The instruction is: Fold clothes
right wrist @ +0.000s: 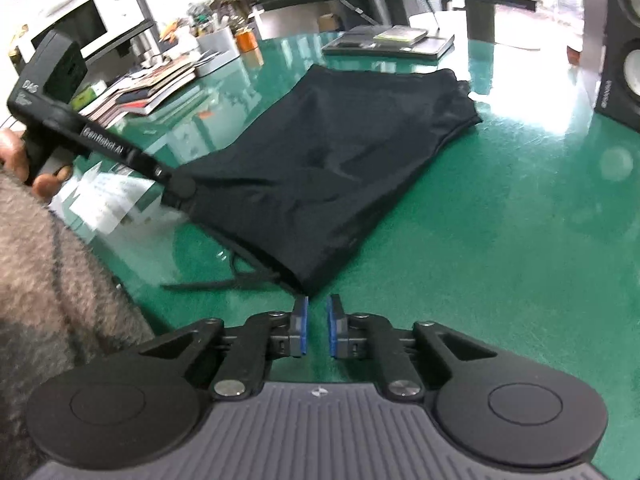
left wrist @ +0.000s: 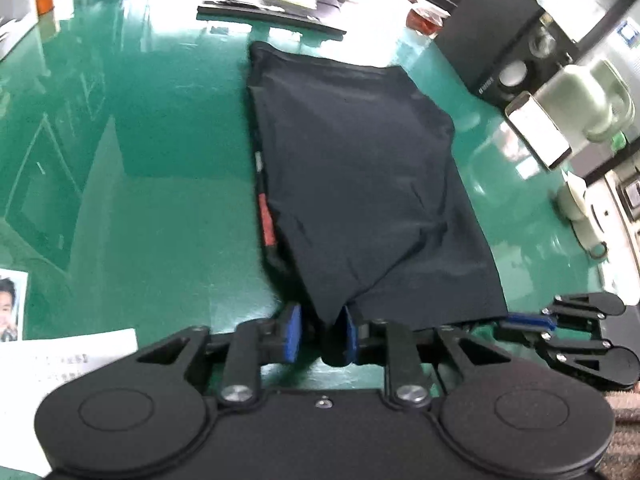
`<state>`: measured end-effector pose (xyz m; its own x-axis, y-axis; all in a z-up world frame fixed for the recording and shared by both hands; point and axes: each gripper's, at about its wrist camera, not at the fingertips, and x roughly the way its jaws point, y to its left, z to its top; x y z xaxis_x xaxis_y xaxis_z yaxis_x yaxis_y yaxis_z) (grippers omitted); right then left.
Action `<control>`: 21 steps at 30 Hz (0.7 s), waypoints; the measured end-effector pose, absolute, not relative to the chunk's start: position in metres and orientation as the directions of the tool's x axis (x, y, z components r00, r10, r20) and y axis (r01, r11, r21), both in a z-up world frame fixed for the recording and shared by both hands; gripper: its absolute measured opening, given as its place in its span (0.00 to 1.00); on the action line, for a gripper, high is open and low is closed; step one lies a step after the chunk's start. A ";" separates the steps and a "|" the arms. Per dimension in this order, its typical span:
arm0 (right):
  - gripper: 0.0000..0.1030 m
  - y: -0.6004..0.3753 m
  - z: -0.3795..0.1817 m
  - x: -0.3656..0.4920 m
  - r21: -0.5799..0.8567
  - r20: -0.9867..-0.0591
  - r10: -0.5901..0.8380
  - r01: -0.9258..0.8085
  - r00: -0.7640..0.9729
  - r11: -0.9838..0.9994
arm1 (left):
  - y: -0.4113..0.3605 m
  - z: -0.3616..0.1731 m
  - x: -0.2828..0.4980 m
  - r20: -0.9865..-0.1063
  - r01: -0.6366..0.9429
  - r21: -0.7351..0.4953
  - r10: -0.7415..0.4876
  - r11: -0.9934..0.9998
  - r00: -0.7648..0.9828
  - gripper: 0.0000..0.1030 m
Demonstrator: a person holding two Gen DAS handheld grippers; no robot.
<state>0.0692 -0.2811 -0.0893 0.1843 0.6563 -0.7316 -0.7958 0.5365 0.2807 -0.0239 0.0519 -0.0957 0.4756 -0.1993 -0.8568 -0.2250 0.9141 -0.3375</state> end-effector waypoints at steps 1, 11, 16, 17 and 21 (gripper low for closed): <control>0.12 -0.285 -0.085 0.073 0.299 -0.715 0.672 -0.784 0.194 0.545 | 0.056 -0.092 -0.028 -0.855 -0.230 -0.327 -0.183 0.916 0.485 0.48; 0.14 -0.260 -0.072 0.089 0.311 -0.662 0.723 -0.806 0.197 0.504 | 0.038 -0.071 0.012 -0.813 -0.116 -0.221 -0.117 0.968 0.570 0.60; 0.14 -0.243 -0.079 0.089 0.295 -0.682 0.709 -0.819 0.180 0.492 | 0.017 -0.096 0.044 -0.829 -0.005 -0.197 -0.164 0.980 0.534 0.54; 0.14 -0.242 -0.081 0.090 0.297 -0.686 0.706 -0.817 0.177 0.494 | 0.016 -0.102 0.048 -0.842 -0.003 -0.168 -0.142 0.986 0.520 0.52; 0.12 -0.241 -0.092 0.093 0.305 -0.706 0.688 -0.803 0.169 0.511 | 0.017 -0.105 0.054 -0.838 0.005 -0.127 -0.110 0.992 0.534 0.52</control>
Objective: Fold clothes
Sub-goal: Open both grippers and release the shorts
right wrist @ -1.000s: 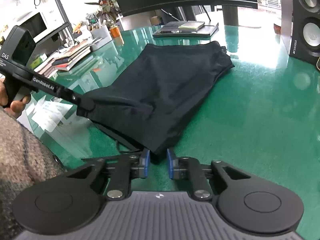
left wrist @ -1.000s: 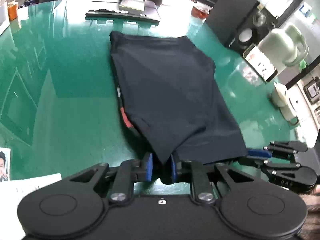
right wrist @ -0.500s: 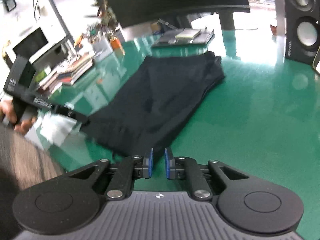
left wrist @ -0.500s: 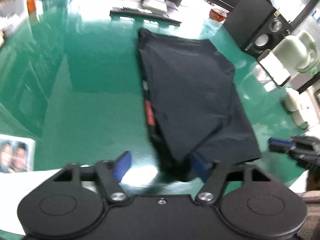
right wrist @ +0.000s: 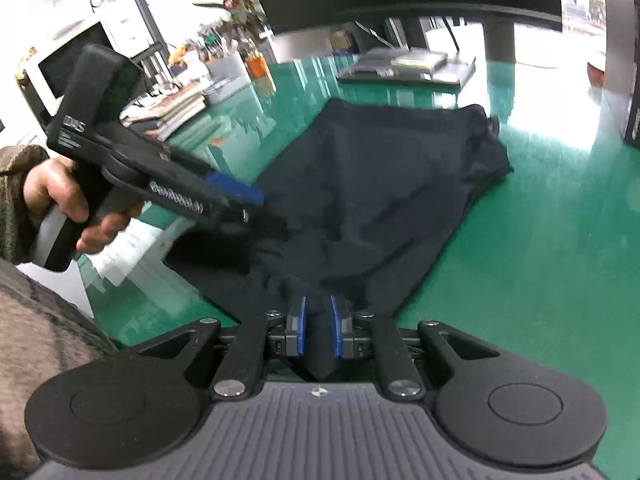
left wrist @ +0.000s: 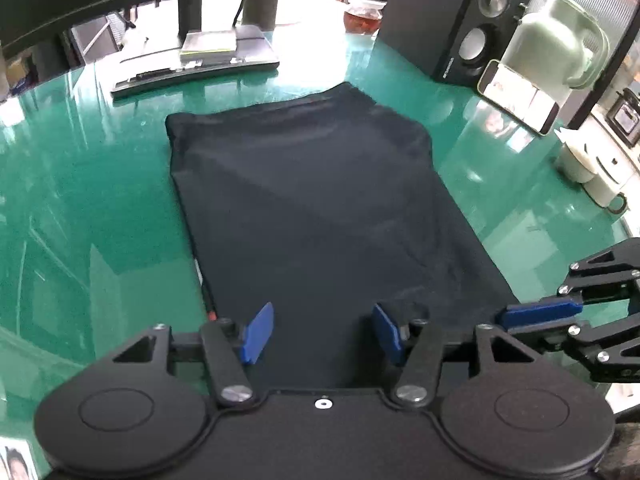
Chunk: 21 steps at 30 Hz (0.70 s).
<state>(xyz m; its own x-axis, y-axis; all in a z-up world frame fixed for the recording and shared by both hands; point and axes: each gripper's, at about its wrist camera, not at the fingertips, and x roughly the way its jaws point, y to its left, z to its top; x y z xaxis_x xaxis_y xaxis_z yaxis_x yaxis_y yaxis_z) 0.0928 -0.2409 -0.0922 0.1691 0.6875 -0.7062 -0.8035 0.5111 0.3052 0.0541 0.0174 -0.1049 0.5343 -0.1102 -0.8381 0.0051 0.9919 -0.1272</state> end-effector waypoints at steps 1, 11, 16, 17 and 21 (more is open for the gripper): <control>0.12 -0.242 -0.093 0.092 0.311 -0.703 0.690 -0.801 0.168 0.512 | 0.020 -0.105 0.056 -0.844 -0.007 -0.098 -0.079 0.995 0.530 0.52; 0.34 -0.224 -0.081 0.096 0.390 -0.652 0.752 -0.805 0.101 0.447 | 0.046 -0.081 0.104 -0.785 -0.022 -0.089 -0.057 0.996 0.617 0.66; 0.34 -0.192 -0.088 0.108 0.417 -0.651 0.759 -0.829 0.014 0.373 | 0.049 -0.089 0.141 -0.787 0.006 -0.038 -0.034 0.999 0.617 0.66; 0.34 -0.188 -0.089 0.109 0.422 -0.651 0.759 -0.828 0.007 0.369 | 0.051 -0.091 0.147 -0.789 0.006 -0.029 -0.026 1.000 0.614 0.66; 0.34 -0.176 -0.097 0.116 0.447 -0.662 0.749 -0.820 -0.034 0.358 | 0.059 -0.104 0.165 -0.806 -0.009 -0.018 -0.009 1.000 0.592 0.66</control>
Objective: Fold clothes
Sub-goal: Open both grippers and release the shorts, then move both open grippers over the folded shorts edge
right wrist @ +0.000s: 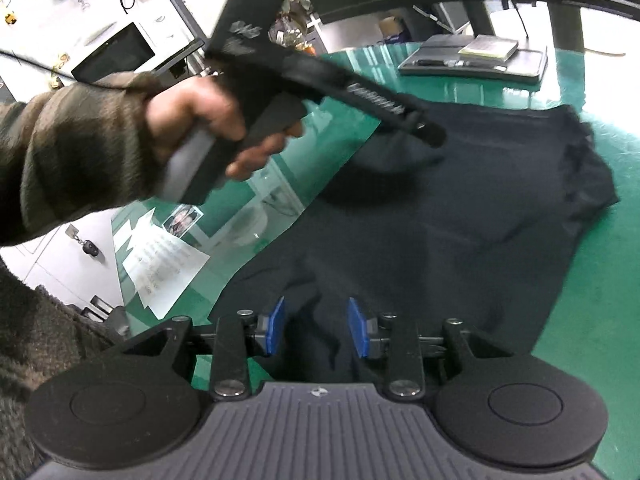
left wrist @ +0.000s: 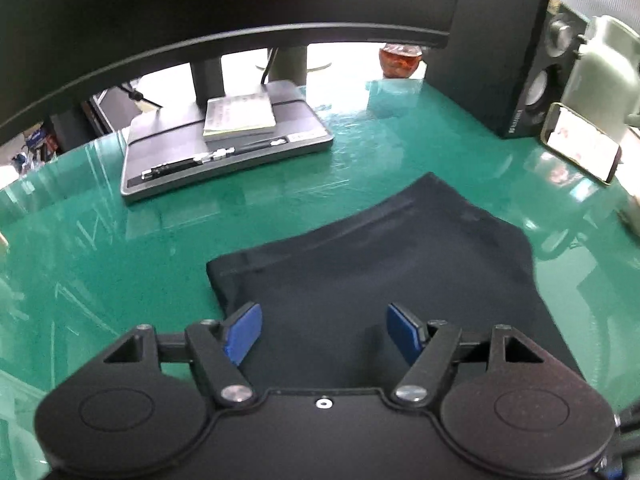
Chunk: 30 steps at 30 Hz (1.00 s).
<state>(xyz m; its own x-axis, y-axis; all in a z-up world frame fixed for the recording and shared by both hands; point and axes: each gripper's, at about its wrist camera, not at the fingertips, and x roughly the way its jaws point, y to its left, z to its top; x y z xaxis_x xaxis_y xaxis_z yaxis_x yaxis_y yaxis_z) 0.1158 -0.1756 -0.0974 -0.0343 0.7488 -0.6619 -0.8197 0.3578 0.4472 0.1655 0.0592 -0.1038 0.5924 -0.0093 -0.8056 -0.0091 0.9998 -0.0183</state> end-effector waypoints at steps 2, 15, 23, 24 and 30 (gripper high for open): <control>0.33 -0.174 -0.102 0.116 0.449 -0.679 0.733 -0.815 -0.045 0.365 | 0.063 -0.111 0.169 -0.806 -0.020 0.009 0.019 1.000 0.591 0.71; 0.38 -0.200 -0.082 0.128 0.455 -0.632 0.769 -0.759 0.094 0.467 | 0.050 -0.100 0.170 -0.776 0.006 0.036 0.024 0.999 0.630 0.81; 0.38 -0.207 -0.088 0.180 0.308 -0.670 0.617 -0.602 0.413 0.737 | 0.056 -0.108 0.151 -0.789 -0.023 0.026 0.035 0.999 0.614 0.81; 0.38 -0.205 -0.089 0.184 0.293 -0.668 0.606 -0.596 0.431 0.747 | 0.058 -0.110 0.149 -0.793 -0.033 0.025 0.039 0.999 0.608 0.81; 0.35 -0.178 -0.098 0.204 0.174 -0.671 0.561 -0.632 0.485 0.755 | 0.069 -0.117 0.144 -0.798 -0.072 -0.009 0.036 0.997 0.602 0.82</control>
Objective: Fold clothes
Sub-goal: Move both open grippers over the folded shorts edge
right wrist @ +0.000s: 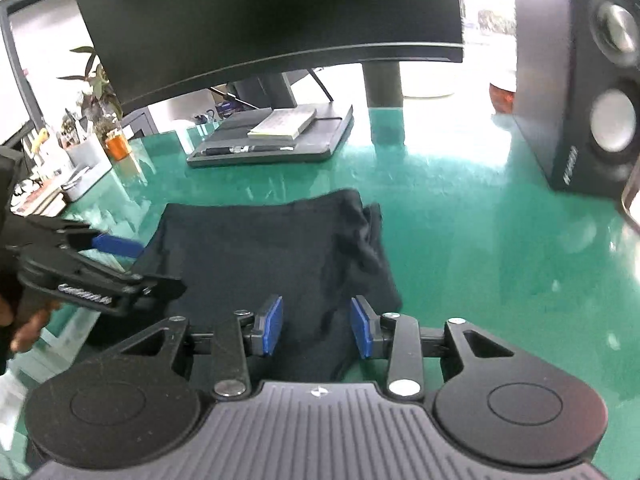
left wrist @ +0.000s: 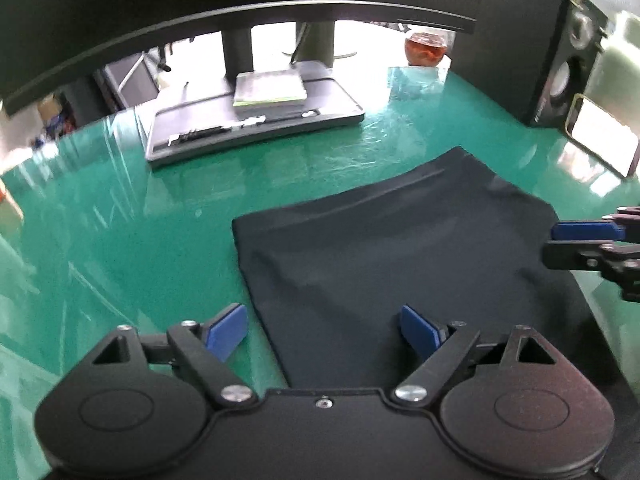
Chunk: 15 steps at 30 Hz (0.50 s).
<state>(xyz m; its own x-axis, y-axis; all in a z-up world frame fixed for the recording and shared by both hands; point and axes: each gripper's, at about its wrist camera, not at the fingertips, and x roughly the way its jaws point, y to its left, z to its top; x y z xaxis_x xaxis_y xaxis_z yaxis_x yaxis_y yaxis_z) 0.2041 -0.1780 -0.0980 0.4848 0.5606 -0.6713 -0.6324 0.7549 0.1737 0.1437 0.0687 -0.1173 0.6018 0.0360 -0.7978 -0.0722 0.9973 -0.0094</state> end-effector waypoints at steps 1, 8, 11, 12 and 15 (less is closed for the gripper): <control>0.32 -0.173 -0.101 0.207 0.157 -0.677 0.556 -0.643 0.482 0.749 | 0.069 -0.117 0.145 -0.798 -0.073 -0.009 0.036 0.997 0.601 0.82; 0.28 -0.154 -0.103 0.216 0.034 -0.709 0.501 -0.686 0.496 0.726 | 0.070 -0.119 0.147 -0.801 -0.091 -0.003 0.052 0.996 0.596 0.90; 0.28 -0.155 -0.100 0.223 0.062 -0.713 0.509 -0.681 0.481 0.730 | 0.070 -0.119 0.151 -0.807 -0.109 0.001 0.065 0.994 0.587 0.90; 0.29 -0.155 -0.100 0.226 0.071 -0.715 0.512 -0.679 0.476 0.731 | 0.069 -0.116 0.150 -0.806 -0.111 0.004 0.069 0.994 0.588 0.89; 0.31 -0.166 -0.088 0.218 0.175 -0.684 0.585 -0.681 0.436 0.711 | 0.067 -0.108 0.142 -0.795 -0.103 0.006 0.067 0.995 0.603 0.89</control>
